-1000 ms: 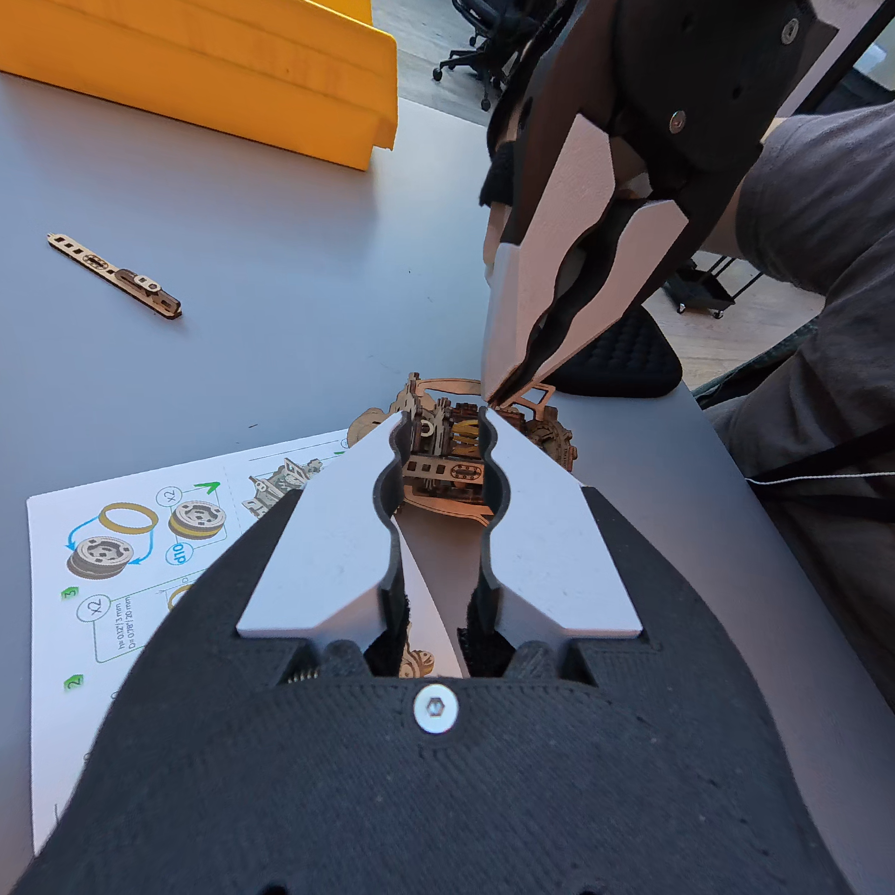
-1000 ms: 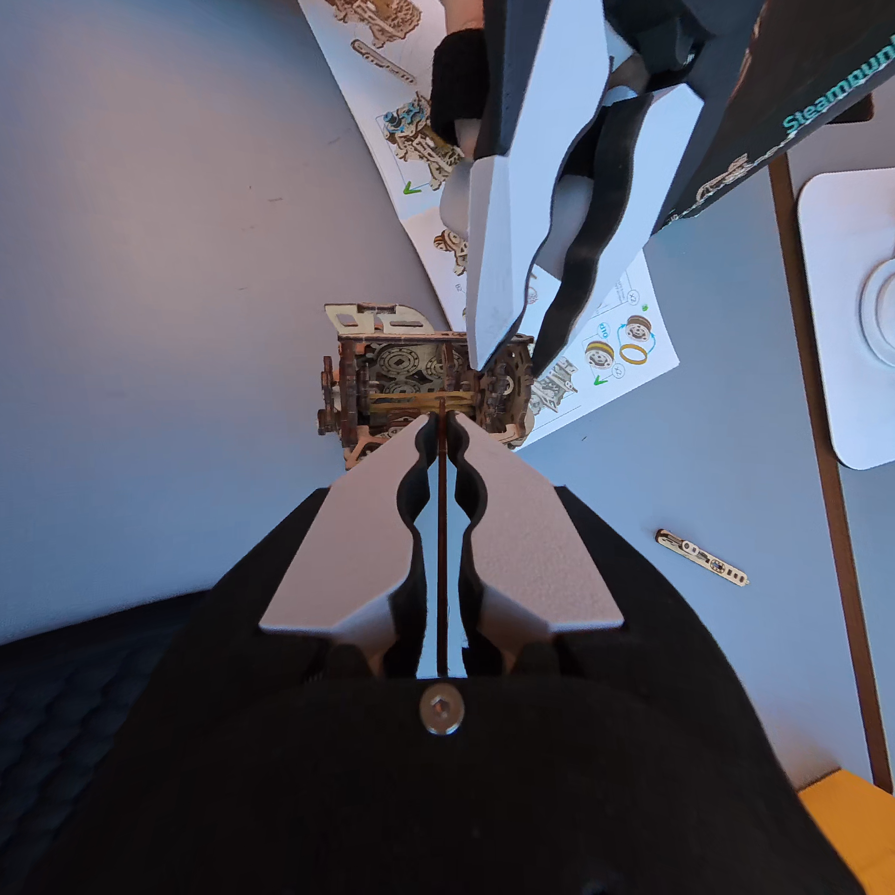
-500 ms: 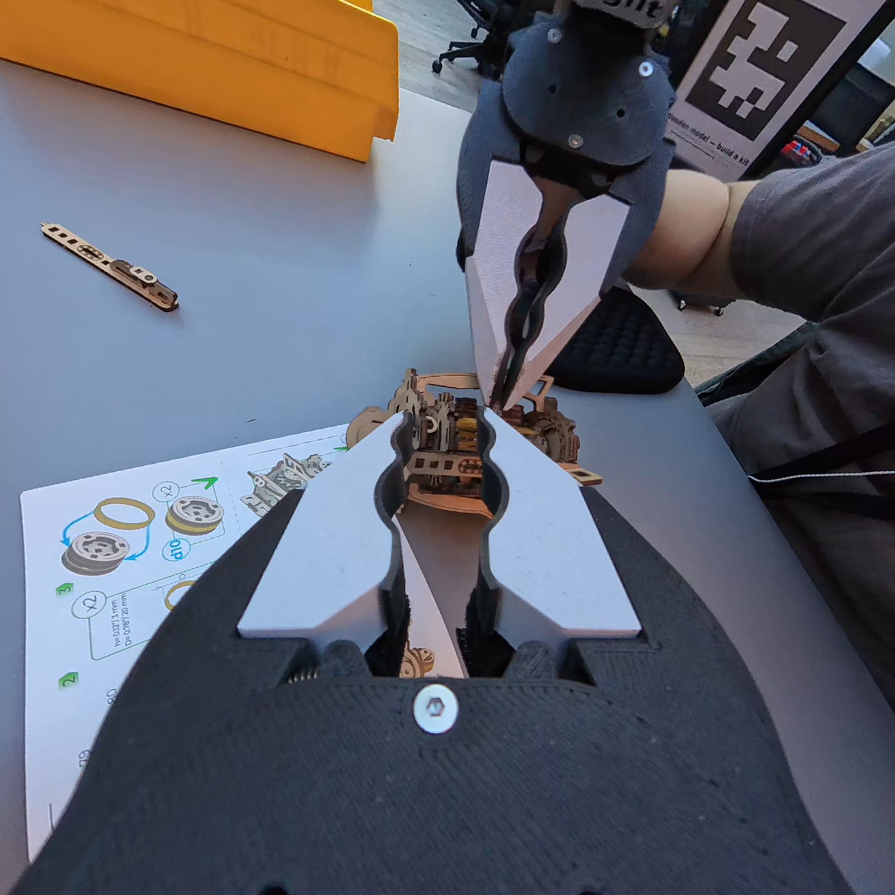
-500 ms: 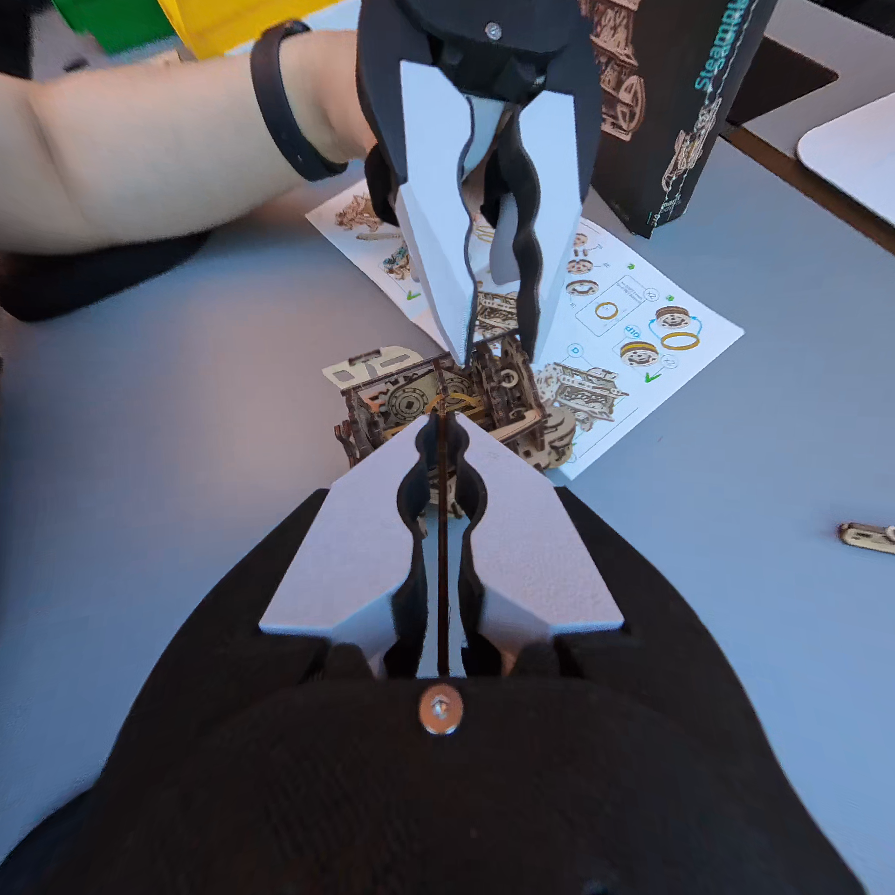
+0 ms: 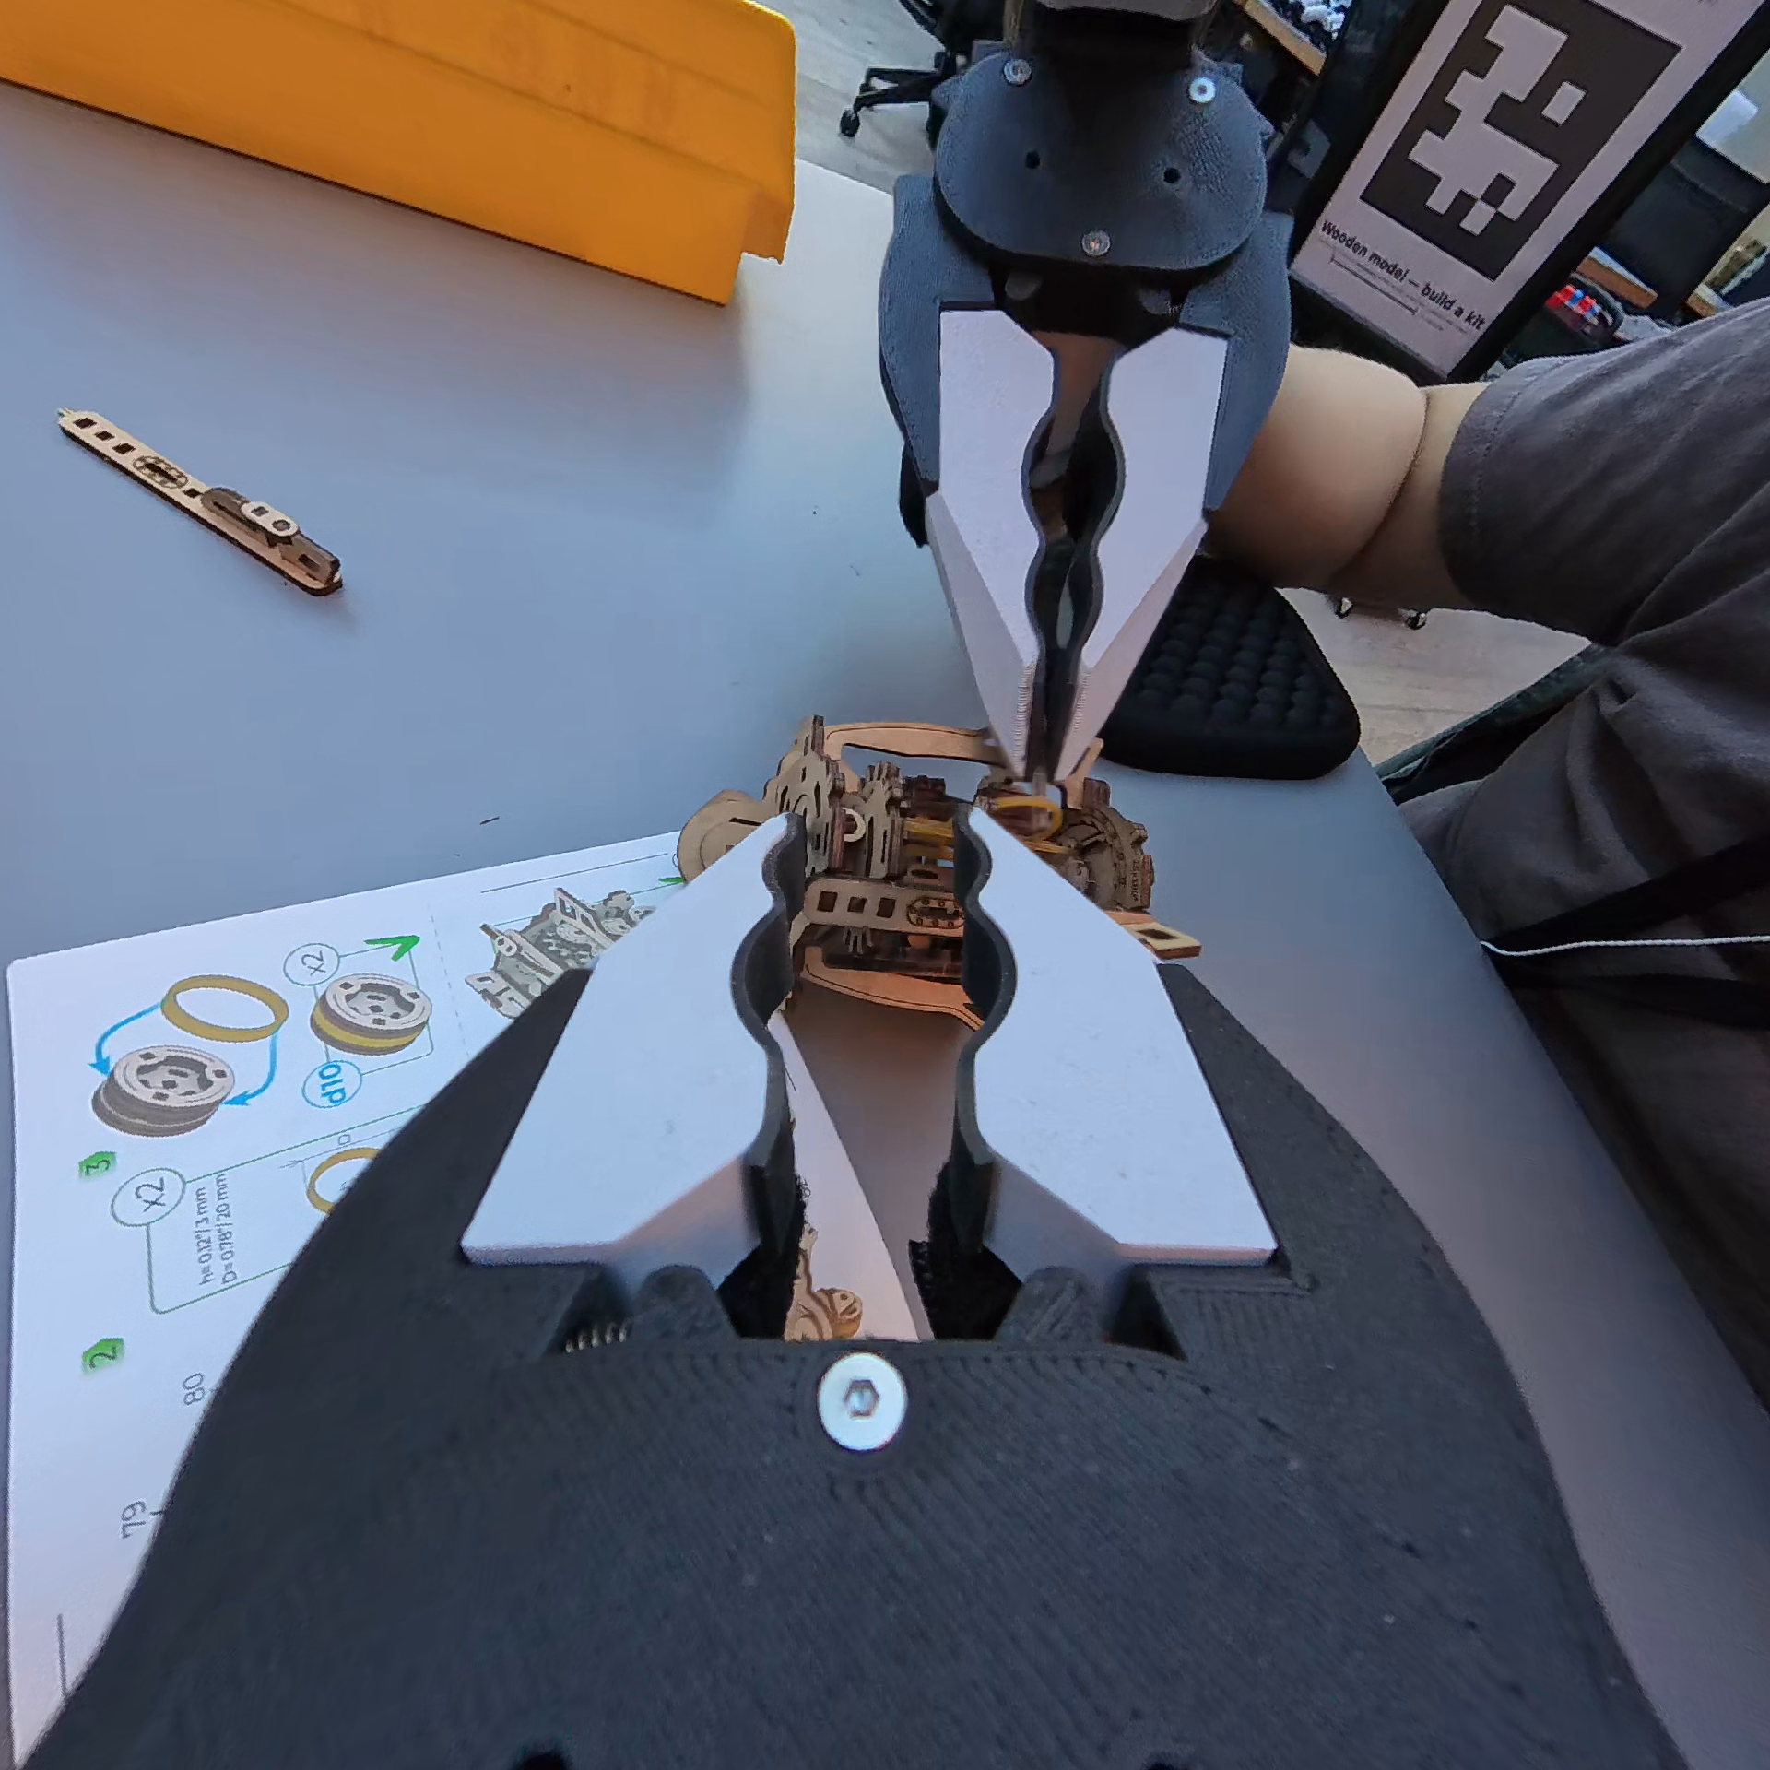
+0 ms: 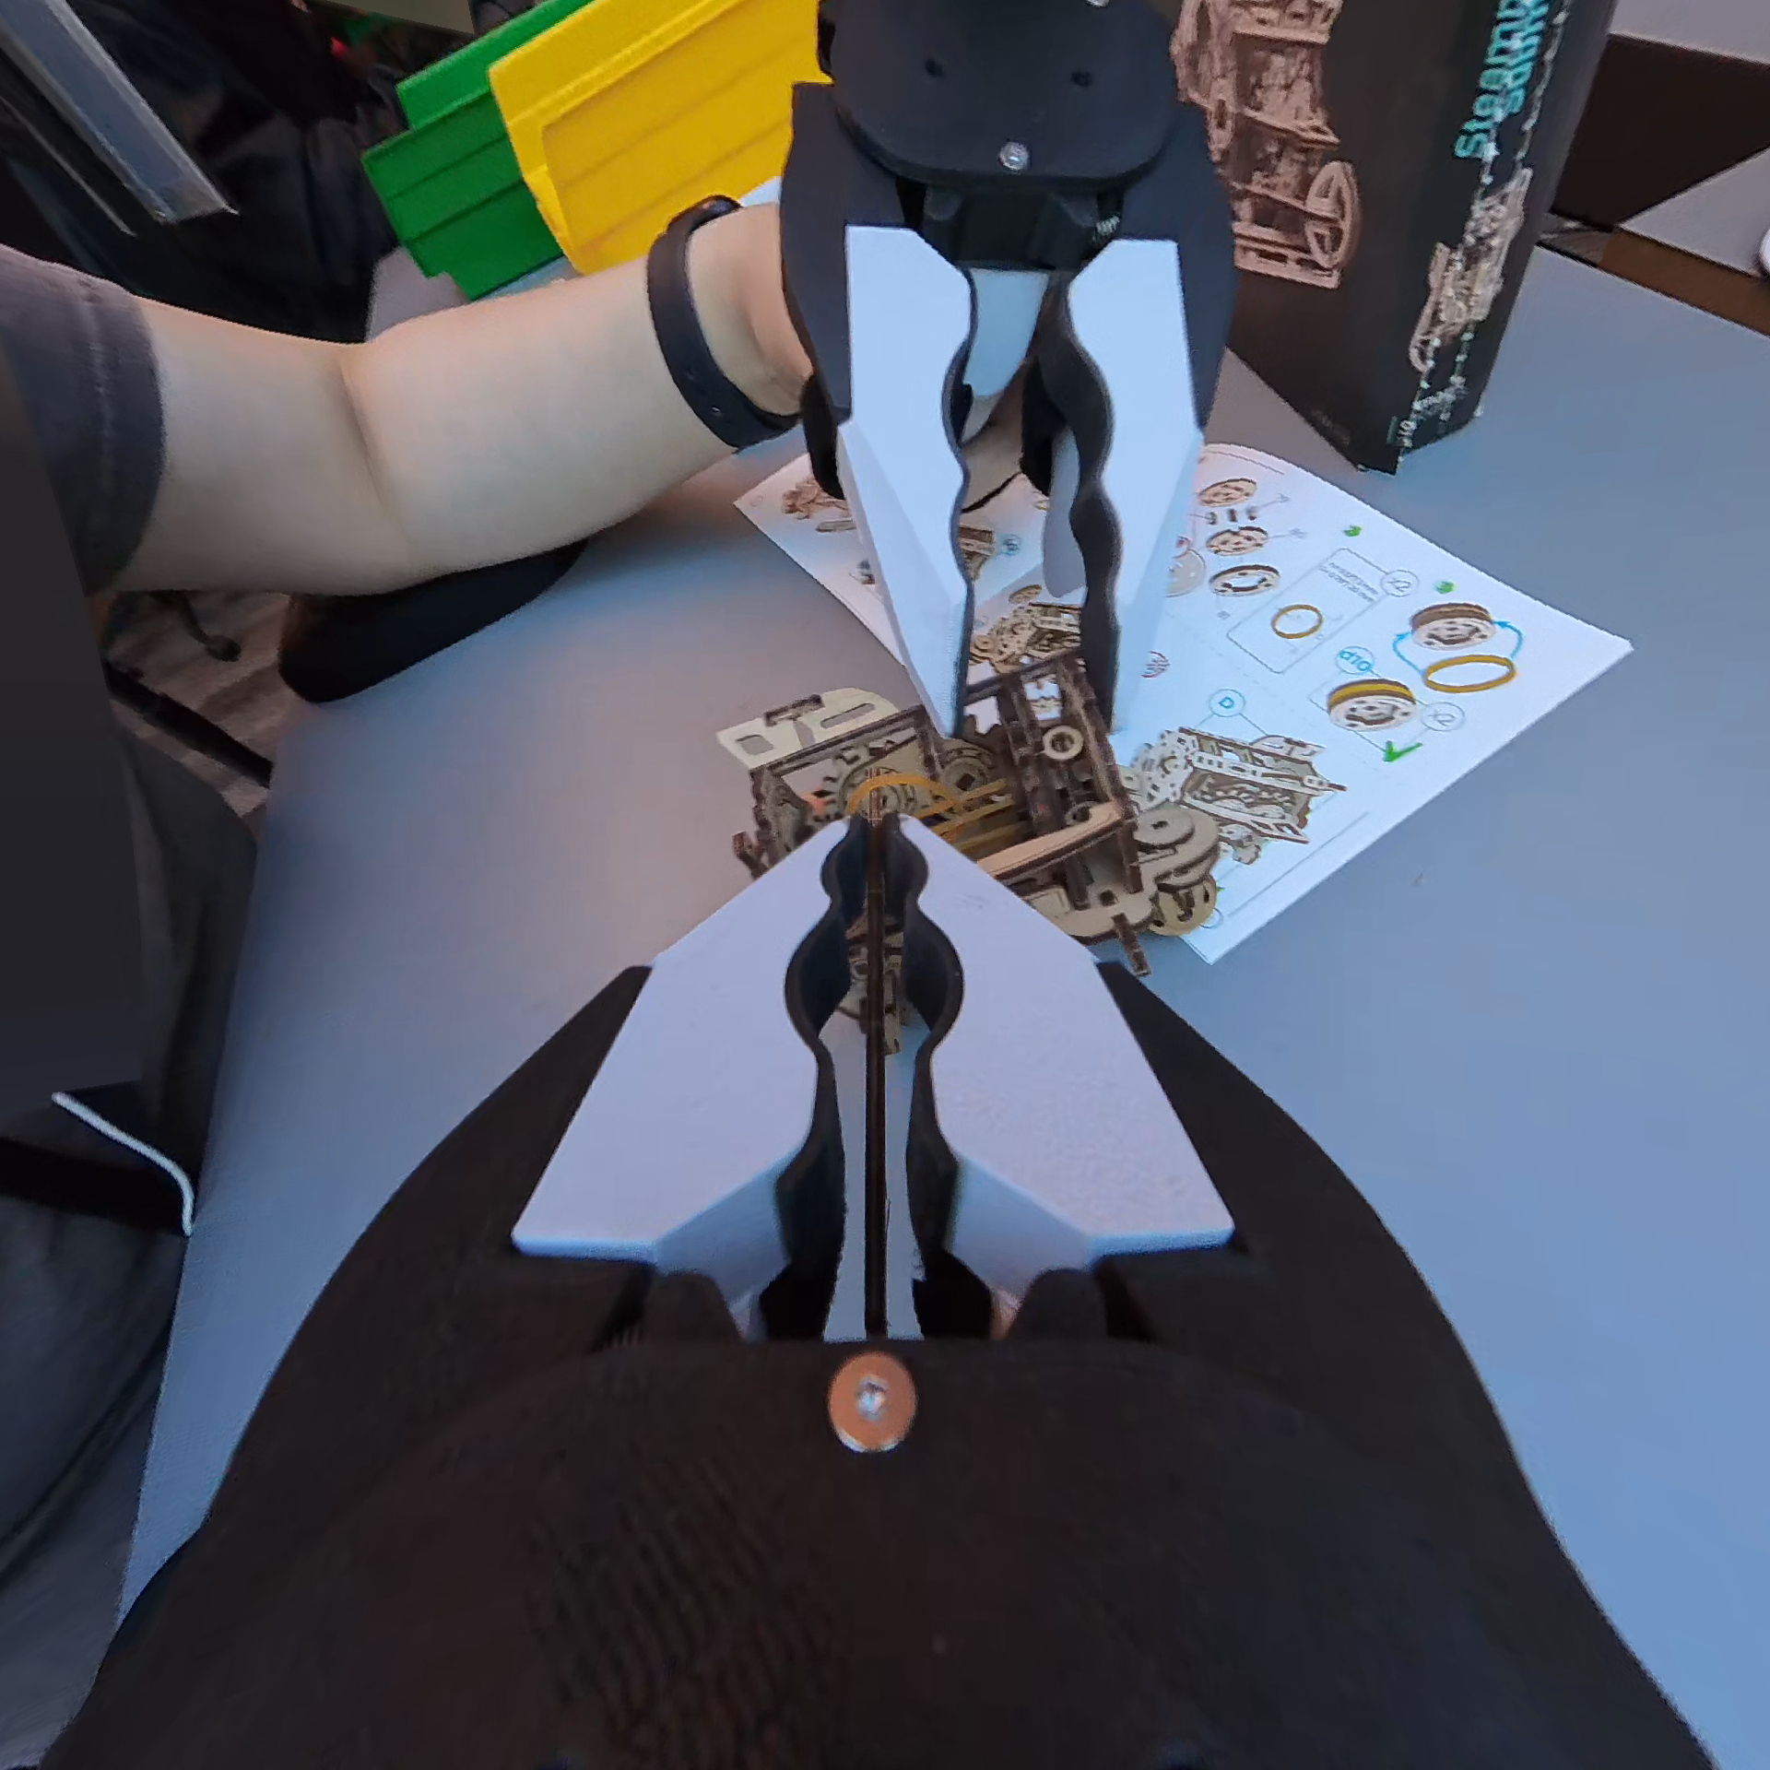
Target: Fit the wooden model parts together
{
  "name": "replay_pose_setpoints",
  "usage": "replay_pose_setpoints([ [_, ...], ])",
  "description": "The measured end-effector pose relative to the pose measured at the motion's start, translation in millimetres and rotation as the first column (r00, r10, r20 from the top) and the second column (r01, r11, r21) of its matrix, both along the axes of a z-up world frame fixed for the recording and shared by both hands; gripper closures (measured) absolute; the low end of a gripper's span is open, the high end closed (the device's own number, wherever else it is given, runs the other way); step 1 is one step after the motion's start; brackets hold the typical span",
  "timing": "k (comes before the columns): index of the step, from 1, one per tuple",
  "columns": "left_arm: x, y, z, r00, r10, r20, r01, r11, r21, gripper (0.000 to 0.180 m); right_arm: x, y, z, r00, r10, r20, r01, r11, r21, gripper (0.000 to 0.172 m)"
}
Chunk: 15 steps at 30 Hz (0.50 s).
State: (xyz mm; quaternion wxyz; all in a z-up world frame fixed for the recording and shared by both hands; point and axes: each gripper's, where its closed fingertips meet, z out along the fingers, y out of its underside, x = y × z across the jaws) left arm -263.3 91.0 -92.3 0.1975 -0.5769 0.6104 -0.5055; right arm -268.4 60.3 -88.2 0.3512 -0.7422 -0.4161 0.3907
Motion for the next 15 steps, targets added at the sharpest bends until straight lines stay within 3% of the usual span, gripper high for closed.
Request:
replay_pose_setpoints([
  [3,-0.7,0.9,-0.7,1.0,0.0,0.001,0.0,1.0,-0.006,0.153,-1.3,-1.8,5.8,0.996,0.041,-0.079,-0.043,0.999,-0.024,0.172],
  [8,-2.1,2.4,-1.6,1.0,0.001,0.0,-0.001,1.0,-0.016,0.154,6.7,9.3,13.8,0.989,-0.018,-0.149,0.012,0.999,-0.035,0.172],
  [10,-2.0,2.5,-1.5,1.0,-0.001,0.003,0.001,1.0,-0.02,0.155,11.2,11.7,15.7,0.993,-0.031,-0.11,0.031,1.0,-0.005,0.172],
  [15,-1.7,2.8,-1.1,1.0,0.0,0.004,0.0,1.0,-0.027,0.155,18.2,16.4,2.3,0.987,-0.042,0.153,0.028,0.995,0.091,0.172],
])
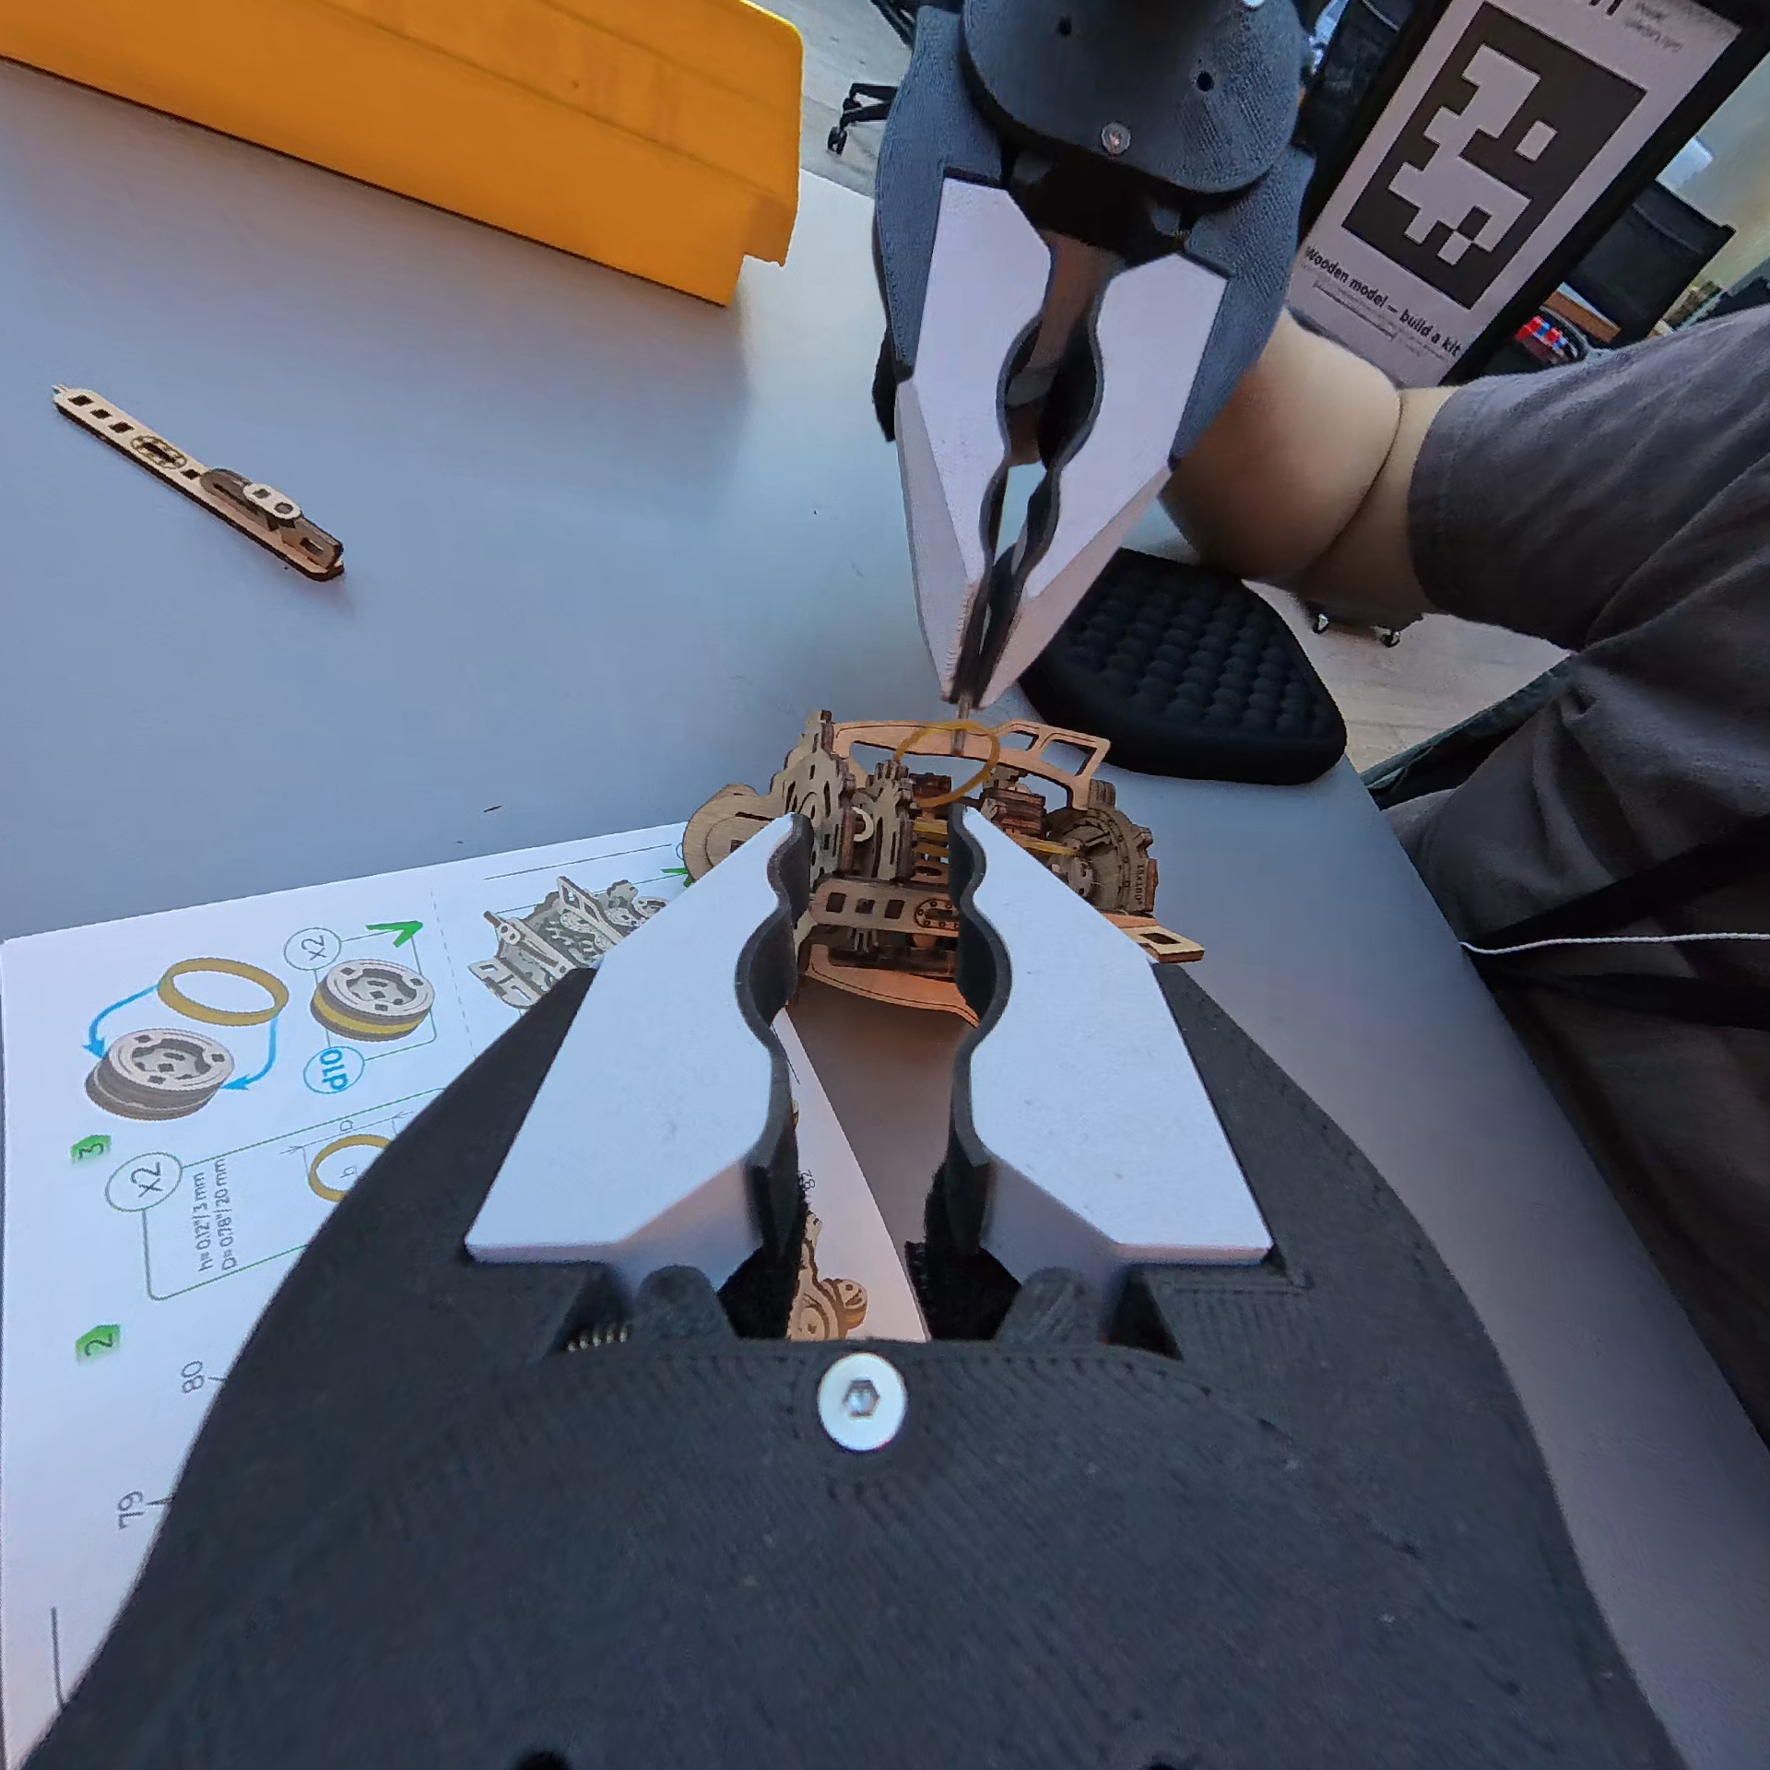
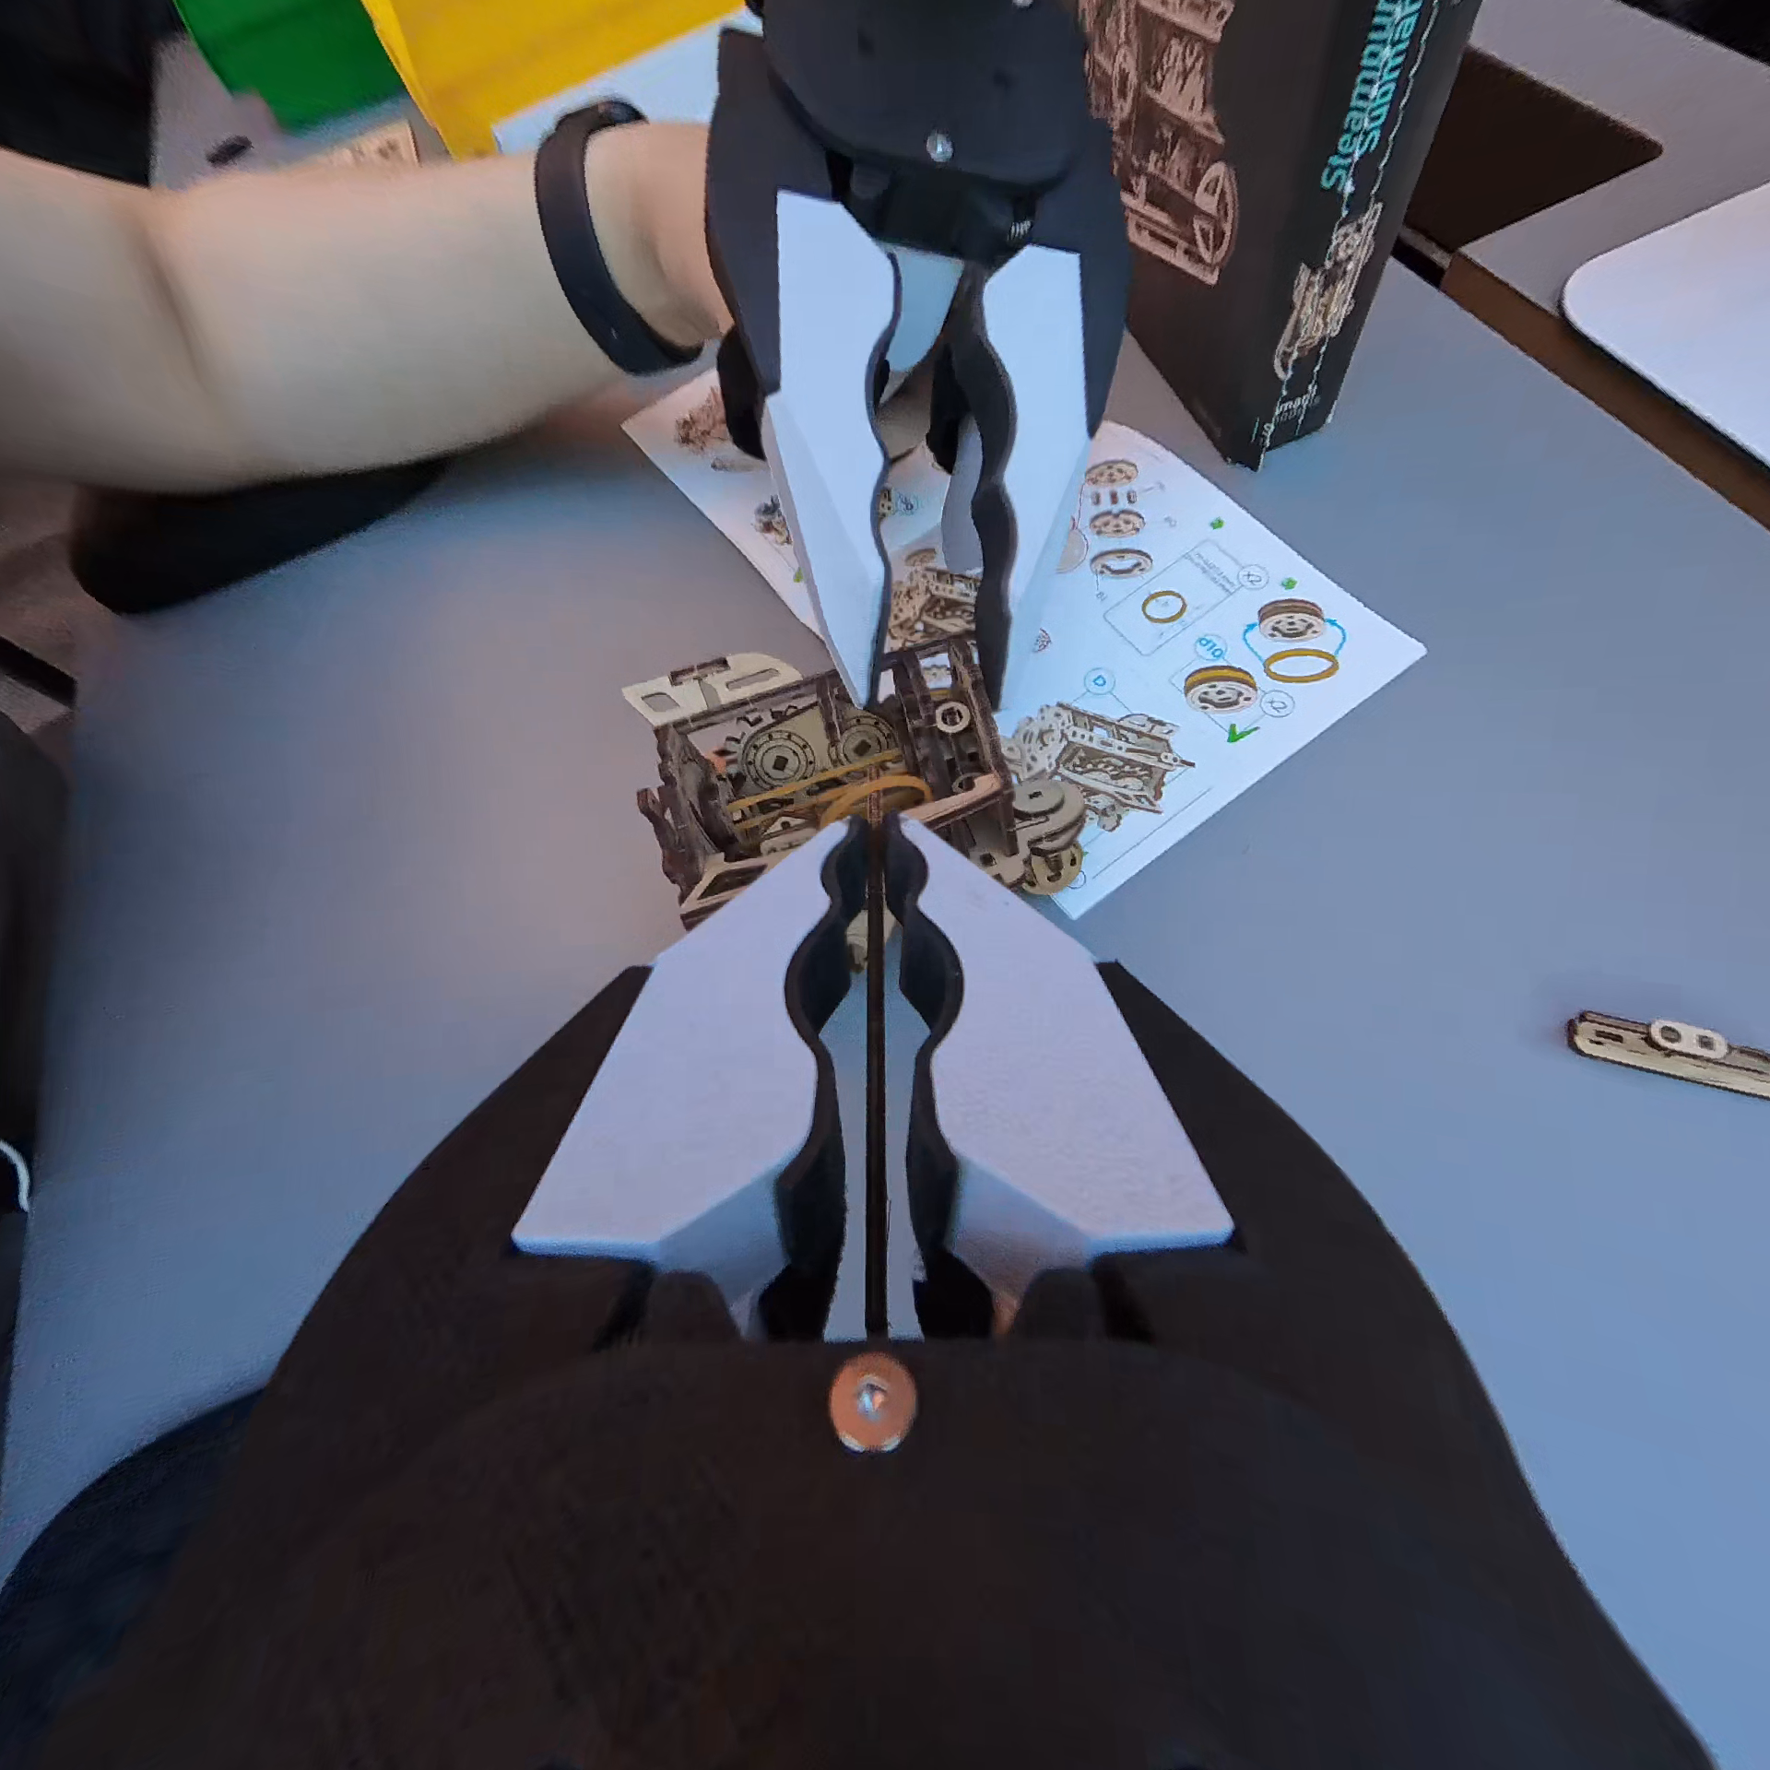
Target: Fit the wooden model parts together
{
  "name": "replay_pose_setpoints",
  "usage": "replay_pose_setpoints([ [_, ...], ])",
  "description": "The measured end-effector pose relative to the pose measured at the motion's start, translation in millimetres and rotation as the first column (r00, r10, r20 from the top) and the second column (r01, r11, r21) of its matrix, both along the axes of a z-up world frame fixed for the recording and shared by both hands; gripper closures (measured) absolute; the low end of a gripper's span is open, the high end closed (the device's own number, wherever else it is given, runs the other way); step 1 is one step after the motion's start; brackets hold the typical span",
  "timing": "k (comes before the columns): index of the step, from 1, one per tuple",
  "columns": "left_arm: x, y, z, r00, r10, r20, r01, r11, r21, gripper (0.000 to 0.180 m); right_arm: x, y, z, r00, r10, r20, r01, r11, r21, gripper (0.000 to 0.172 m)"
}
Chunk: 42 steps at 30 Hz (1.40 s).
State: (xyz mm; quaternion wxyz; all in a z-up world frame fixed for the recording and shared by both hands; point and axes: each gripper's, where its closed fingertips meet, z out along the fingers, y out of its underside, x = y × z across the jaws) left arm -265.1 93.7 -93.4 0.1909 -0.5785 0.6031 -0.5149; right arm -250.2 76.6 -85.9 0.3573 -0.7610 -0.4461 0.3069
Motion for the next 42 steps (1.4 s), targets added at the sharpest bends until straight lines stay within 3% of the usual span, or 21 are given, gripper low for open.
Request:
replay_pose_setpoints([
  [21,11.4,4.1,-1.2,0.994,0.089,-0.058,-0.085,0.994,0.065,0.146,-11.8,8.5,-10.8,0.93,-0.009,0.366,-0.001,1.0,0.029,0.172],
  [42,8.7,6.9,-6.4,0.99,0.105,-0.096,-0.088,0.981,0.17,0.152,-6.5,4.2,-5.7,0.931,-0.069,0.358,0.045,0.996,0.075,0.171],
])
